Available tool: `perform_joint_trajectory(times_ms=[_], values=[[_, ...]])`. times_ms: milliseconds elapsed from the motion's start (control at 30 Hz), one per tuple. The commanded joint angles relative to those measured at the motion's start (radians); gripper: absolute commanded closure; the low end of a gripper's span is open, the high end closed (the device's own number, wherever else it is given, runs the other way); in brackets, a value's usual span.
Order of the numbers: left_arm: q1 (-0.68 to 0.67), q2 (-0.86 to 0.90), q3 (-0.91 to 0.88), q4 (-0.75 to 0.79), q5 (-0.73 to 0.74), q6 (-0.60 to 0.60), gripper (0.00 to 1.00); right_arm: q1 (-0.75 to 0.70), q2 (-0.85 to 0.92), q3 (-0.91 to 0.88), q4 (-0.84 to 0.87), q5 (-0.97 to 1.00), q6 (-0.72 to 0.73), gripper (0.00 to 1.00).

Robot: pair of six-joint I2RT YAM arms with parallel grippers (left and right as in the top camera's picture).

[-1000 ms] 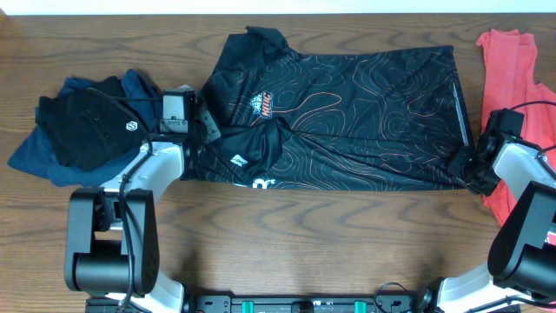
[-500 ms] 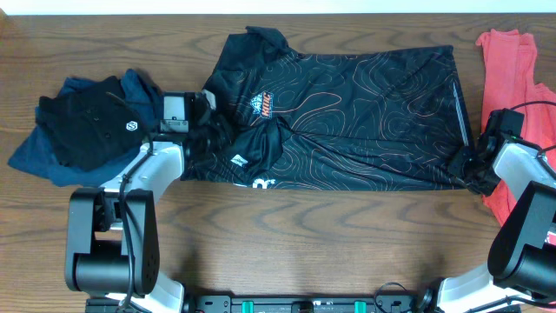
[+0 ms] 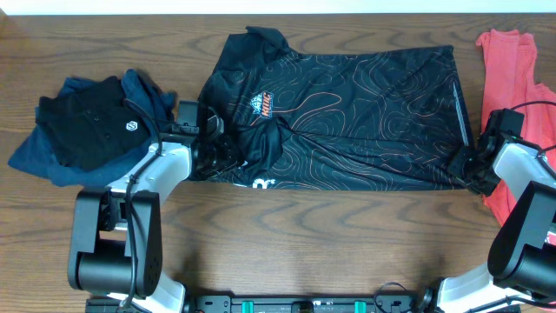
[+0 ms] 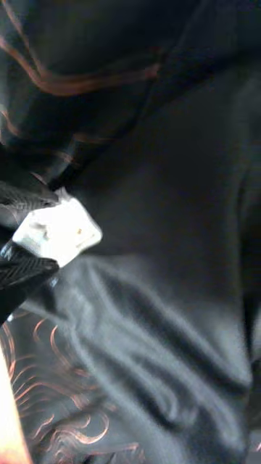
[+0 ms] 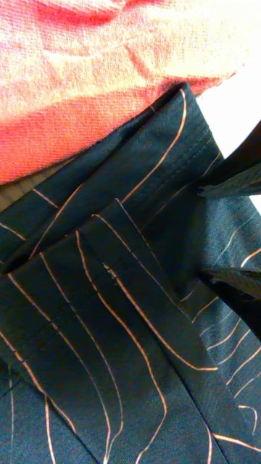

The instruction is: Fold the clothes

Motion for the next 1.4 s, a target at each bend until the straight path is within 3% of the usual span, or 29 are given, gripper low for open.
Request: perform_joint_trajectory(times_ms=[0, 133, 267, 467, 767, 1067, 1367], values=[[-0.002, -0.015, -0.017, -0.006, -0.185, 0.002, 0.74, 0.01, 0.008, -0.027, -0.015, 0.012, -0.012, 0.7], [-0.002, -0.014, -0.017, 0.01, -0.342, 0.002, 0.68, 0.01, 0.008, -0.027, -0.015, 0.012, -0.012, 0.69], [-0.002, -0.011, -0.017, 0.049, -0.378, 0.003, 0.66, 0.01, 0.008, -0.027, -0.019, 0.012, -0.012, 0.69], [-0.001, -0.056, 0.024, 0.069, -0.27, 0.064, 0.66, 0.01, 0.008, -0.027, -0.023, 0.013, -0.012, 0.69], [-0.085, -0.212, 0.046, 0.123, -0.267, 0.109, 0.66, 0.01, 0.008, -0.027, -0.014, 0.012, -0.011, 0.69], [-0.157, -0.05, 0.044, 0.072, -0.279, 0.137, 0.66, 0.01, 0.008, -0.024, 0.038, -0.043, -0.012, 0.7], [-0.158, 0.048, 0.043, -0.003, -0.279, 0.138, 0.66, 0.01, -0.049, 0.051, 0.003, -0.129, -0.012, 0.62]])
